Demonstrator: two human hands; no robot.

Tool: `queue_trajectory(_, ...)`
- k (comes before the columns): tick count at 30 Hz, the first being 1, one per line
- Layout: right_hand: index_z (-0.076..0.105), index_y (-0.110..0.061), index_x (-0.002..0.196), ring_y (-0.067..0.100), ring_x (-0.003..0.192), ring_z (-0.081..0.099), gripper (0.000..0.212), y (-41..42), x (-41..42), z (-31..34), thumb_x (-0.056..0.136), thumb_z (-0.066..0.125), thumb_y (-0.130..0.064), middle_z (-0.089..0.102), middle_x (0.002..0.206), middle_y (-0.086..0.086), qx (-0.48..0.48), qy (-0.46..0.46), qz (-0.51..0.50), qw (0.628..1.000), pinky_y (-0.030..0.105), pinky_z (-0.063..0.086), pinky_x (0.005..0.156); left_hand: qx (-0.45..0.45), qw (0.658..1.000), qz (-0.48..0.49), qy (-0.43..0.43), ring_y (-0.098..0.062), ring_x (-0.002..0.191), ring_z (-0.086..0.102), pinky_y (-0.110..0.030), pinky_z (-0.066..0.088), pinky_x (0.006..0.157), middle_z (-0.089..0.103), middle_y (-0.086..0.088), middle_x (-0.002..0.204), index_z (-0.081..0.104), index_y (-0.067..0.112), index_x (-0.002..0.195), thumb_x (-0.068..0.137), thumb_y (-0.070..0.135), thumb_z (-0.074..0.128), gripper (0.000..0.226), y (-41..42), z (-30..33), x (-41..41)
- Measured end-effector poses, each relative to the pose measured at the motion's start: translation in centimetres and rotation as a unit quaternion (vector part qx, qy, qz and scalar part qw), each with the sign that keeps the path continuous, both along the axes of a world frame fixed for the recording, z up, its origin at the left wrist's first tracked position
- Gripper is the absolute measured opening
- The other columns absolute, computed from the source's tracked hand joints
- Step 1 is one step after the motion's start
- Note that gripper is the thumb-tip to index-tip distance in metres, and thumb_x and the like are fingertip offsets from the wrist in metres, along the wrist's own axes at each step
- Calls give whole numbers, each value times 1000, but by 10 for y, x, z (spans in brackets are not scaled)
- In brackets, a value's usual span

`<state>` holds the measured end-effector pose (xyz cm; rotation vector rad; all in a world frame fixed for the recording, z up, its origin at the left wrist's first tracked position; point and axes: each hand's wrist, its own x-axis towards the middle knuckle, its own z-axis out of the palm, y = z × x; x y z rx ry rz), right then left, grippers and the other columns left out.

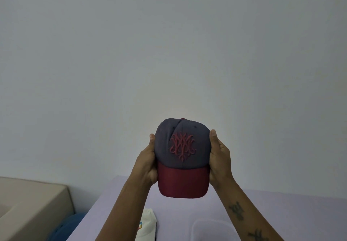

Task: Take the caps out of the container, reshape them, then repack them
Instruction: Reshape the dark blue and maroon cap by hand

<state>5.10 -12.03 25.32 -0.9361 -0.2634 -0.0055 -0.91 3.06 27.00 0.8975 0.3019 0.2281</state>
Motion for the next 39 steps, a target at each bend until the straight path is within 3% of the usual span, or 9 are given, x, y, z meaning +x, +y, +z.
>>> queue_trajectory(7,72,-9,97,30,101,68,30,-8,11,3,92,56,-34,73,104,13,41,16,-18,999,44,56,87,20,995,-85,-42,-26,105,66,-42,55,86,69,-15,115,63,8,118,96,43,41,47,1,-10,-14)
queue_trajectory(13,62,-17,110,18,105,61,37,-3,23,7,92,49,-47,64,119,7,-177,-45,-71,981,42,52,91,-44,995,-70,-56,-24,92,69,-36,56,82,70,-18,110,62,-2,117,92,8,54,28,-7,-17,-17)
queue_trajectory(17,25,-34,146,0,139,25,72,-8,-3,4,85,56,-56,24,152,-13,-347,-274,-86,893,19,27,108,-63,996,11,-60,-25,96,66,-34,60,75,69,-17,109,61,-2,115,91,5,56,25,6,-12,-8)
queue_trajectory(20,2,-40,150,1,145,-9,91,-3,-24,-3,81,59,-57,-11,158,-18,-524,-439,-42,729,21,8,115,-75,994,36,-73,-24,95,66,-35,60,73,69,-17,107,60,-2,115,93,5,54,24,12,-6,-3)
queue_trajectory(22,9,-36,151,10,147,-8,78,10,-23,-12,88,56,-40,-10,160,-12,-564,-501,-114,646,32,11,119,-66,995,32,-74,-28,101,65,-38,56,79,68,-18,110,60,1,112,94,8,53,20,11,-4,-3)
queue_trajectory(26,45,-18,141,18,142,30,70,21,-5,-21,80,50,16,38,149,-6,-486,-496,-200,691,37,30,115,107,991,32,-76,-24,101,65,-28,58,74,66,-13,115,52,4,127,96,18,52,34,4,-5,-8)
queue_trajectory(29,53,-12,133,20,135,42,69,17,4,-19,74,62,21,51,140,-1,-478,-498,-238,684,35,30,112,379,919,108,3,-18,117,56,-27,50,89,46,-9,144,18,11,150,92,36,56,73,3,-15,-13)
queue_trajectory(33,56,-13,131,21,132,46,70,16,9,-21,71,64,22,55,137,0,-495,-494,-256,667,35,31,110,608,781,142,-11,-13,148,7,-26,17,114,3,3,161,-2,21,152,83,53,56,96,4,-27,-25)
queue_trajectory(39,57,-11,130,24,131,47,59,26,0,-25,76,57,14,56,136,3,-475,-506,-274,666,32,29,114,740,664,96,-53,-13,147,-11,-23,8,119,-16,1,158,-13,10,150,91,38,57,95,-2,-28,-13)
